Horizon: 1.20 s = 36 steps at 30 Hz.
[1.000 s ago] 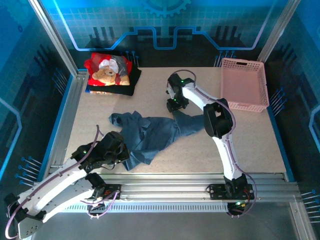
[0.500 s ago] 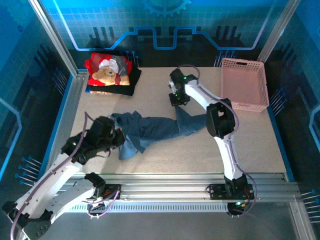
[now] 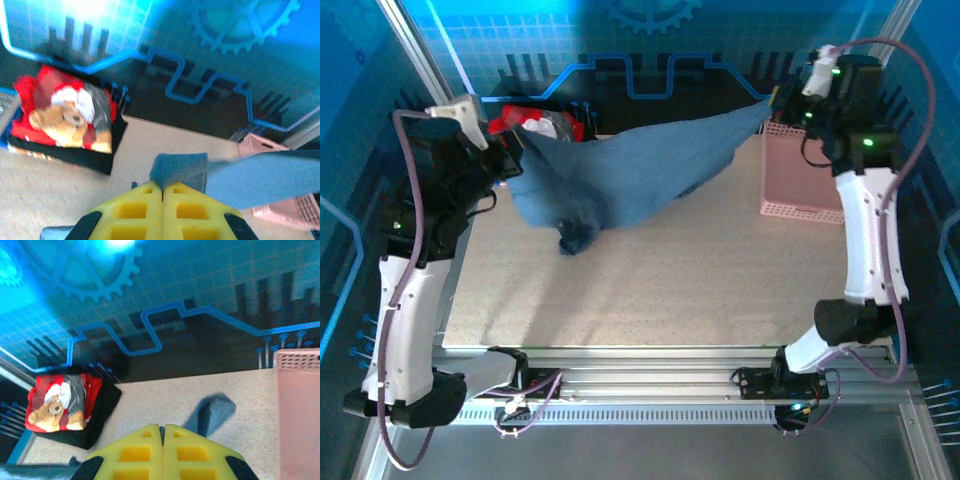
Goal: Fold and stack the t-shirts
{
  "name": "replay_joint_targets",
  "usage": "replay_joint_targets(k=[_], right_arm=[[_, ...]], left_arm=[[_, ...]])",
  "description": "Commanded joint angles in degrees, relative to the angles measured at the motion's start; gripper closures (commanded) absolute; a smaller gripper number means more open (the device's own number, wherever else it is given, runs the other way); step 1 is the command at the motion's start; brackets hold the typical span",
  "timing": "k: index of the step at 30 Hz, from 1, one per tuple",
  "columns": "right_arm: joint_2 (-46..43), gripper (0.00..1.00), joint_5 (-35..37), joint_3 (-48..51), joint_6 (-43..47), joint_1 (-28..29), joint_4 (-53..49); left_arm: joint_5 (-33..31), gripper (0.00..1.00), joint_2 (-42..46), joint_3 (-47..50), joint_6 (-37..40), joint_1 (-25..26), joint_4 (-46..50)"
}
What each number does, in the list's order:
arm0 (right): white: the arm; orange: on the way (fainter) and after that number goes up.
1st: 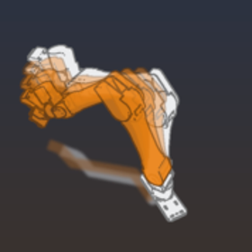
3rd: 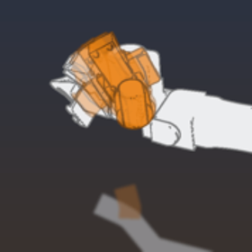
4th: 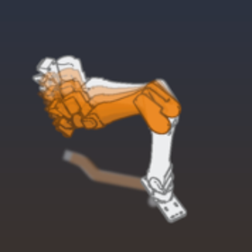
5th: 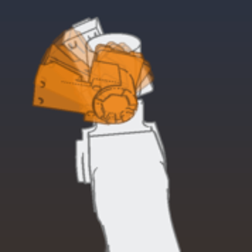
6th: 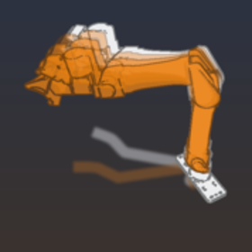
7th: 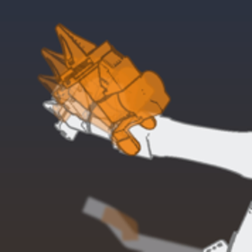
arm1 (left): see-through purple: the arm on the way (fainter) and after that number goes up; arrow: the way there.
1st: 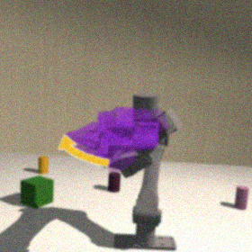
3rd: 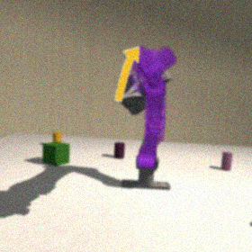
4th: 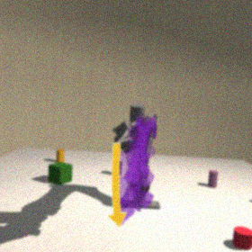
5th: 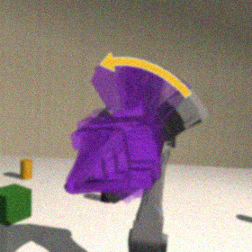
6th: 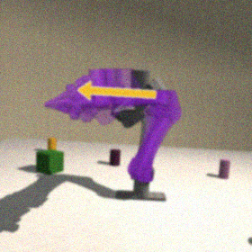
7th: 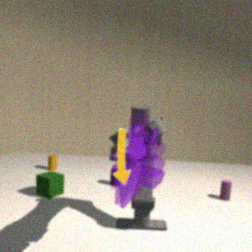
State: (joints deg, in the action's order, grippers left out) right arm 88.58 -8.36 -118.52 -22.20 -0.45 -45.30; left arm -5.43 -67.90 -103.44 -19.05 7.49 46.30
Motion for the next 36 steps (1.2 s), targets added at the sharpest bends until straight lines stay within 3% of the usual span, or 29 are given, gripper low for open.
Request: replay_joint_targets(k=[1, 6, 21, 31, 36], right_arm=[[-3.57, 1.00, -5.62, 1.66, -3.19, -5.43, 0.84], [-9.07, 1.00, -10.66, 1.02, -4.14, -9.56, 0.39], [-15.87, 1.00, -19.17, -8.25, -4.65, -13.73, -5.79], [-8.46, 1.00, -23.34, -4.88, -8.30, -13.17, -0.08], [1.22, 1.00, -22.79, -7.17, -7.97, -10.21, 1.31]], left_arm=[[4.30, 1.00, -2.77, -5.76, 5.60, -3.99, -3.54], [9.93, 1.00, -5.64, -11.65, 6.94, -5.24, -8.74], [14.12, 1.00, -5.90, -25.29, 8.87, -5.29, -14.40], [23.38, 1.00, -16.16, -24.15, -0.57, -5.20, -22.08], [26.93, 1.00, -28.48, -31.28, -6.58, -4.01, -21.45]])
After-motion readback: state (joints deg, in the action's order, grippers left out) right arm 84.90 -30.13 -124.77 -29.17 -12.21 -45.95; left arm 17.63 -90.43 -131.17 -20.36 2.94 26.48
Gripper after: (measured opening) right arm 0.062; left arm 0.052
